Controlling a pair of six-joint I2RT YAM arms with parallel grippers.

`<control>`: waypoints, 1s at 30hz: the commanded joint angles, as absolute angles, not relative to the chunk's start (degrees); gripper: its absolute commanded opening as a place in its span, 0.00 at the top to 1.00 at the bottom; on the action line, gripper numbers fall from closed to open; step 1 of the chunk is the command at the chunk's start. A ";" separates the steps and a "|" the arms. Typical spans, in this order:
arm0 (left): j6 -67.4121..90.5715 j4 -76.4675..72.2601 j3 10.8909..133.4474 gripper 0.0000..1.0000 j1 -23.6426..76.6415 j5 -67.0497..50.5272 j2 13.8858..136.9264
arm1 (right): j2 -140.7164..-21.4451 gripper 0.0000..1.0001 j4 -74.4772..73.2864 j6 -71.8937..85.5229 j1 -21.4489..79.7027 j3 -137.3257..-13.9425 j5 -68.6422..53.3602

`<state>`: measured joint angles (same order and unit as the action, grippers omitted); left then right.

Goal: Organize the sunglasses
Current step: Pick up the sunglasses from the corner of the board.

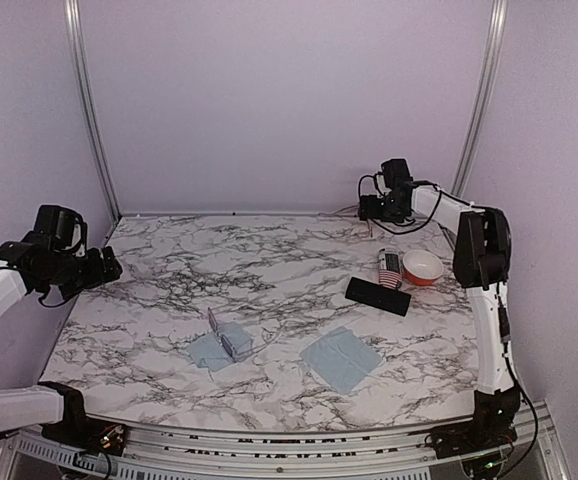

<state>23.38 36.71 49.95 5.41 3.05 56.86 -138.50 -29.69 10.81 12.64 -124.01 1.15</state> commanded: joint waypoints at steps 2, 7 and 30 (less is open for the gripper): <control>22.82 36.73 49.09 0.01 6.15 4.17 56.69 | -141.05 0.15 -29.90 15.09 12.92 -129.41 1.58; 22.39 37.13 49.48 0.01 6.14 2.35 59.00 | -143.44 0.21 -29.59 16.82 12.92 -130.34 1.90; 22.41 37.09 49.39 0.01 6.15 1.96 56.88 | -151.24 0.69 -26.62 21.43 12.65 -136.05 3.90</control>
